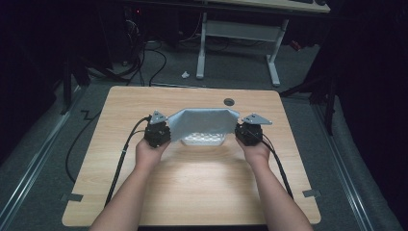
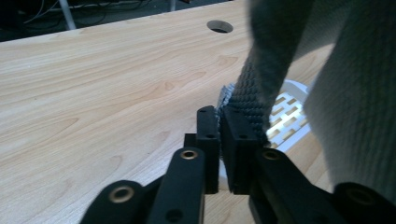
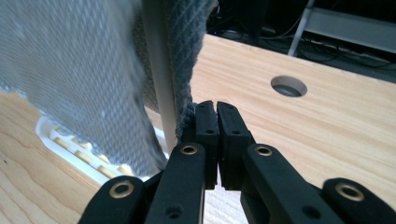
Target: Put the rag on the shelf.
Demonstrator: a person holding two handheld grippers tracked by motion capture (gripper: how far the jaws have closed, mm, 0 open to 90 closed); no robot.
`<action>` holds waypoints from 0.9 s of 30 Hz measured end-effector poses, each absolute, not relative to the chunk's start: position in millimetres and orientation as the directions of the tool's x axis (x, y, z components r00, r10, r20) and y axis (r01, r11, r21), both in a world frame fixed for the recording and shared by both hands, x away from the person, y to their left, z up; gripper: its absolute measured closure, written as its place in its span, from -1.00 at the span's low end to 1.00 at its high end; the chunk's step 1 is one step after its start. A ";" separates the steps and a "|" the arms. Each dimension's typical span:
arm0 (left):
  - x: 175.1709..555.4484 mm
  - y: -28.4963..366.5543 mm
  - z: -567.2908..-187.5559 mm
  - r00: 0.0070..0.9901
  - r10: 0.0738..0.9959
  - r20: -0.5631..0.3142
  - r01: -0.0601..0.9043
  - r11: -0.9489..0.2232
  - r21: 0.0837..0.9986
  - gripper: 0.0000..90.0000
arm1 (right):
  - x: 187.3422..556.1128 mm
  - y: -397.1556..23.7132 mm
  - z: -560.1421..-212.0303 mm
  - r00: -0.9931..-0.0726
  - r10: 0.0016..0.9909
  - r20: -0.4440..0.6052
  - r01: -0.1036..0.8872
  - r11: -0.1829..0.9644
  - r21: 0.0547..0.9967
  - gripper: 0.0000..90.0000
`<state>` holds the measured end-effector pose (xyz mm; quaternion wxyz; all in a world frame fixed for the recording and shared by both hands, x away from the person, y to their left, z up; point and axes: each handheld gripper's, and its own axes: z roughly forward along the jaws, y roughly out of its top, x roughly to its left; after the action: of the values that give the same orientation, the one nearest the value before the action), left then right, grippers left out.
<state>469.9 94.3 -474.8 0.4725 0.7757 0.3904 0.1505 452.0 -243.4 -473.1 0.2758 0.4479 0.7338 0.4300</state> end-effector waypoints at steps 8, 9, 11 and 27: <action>467.2 105.5 -467.4 0.615 0.778 -0.126 0.450 -0.215 0.867 0.46 | 449.0 -253.2 -463.5 -0.425 0.905 -0.008 0.413 0.201 0.888 0.70; 466.4 107.7 -466.0 0.612 0.781 -0.123 0.446 -0.213 0.869 0.44 | 448.5 -254.8 -461.6 -0.424 0.906 -0.013 0.405 0.203 0.892 0.69; 464.8 112.2 -463.3 0.606 0.786 -0.121 0.440 -0.205 0.874 0.41 | 447.4 -258.2 -457.9 -0.417 0.909 -0.015 0.401 0.199 0.894 0.68; 459.0 127.2 -456.9 0.595 0.793 -0.129 0.435 -0.182 0.882 0.40 | 454.8 -261.9 -460.9 -0.394 0.919 0.007 0.419 0.173 0.892 0.52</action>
<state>459.0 127.2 -456.9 0.4898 0.7468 0.4110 0.1829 454.8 -261.9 -460.9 0.2855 0.4707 0.7105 0.4383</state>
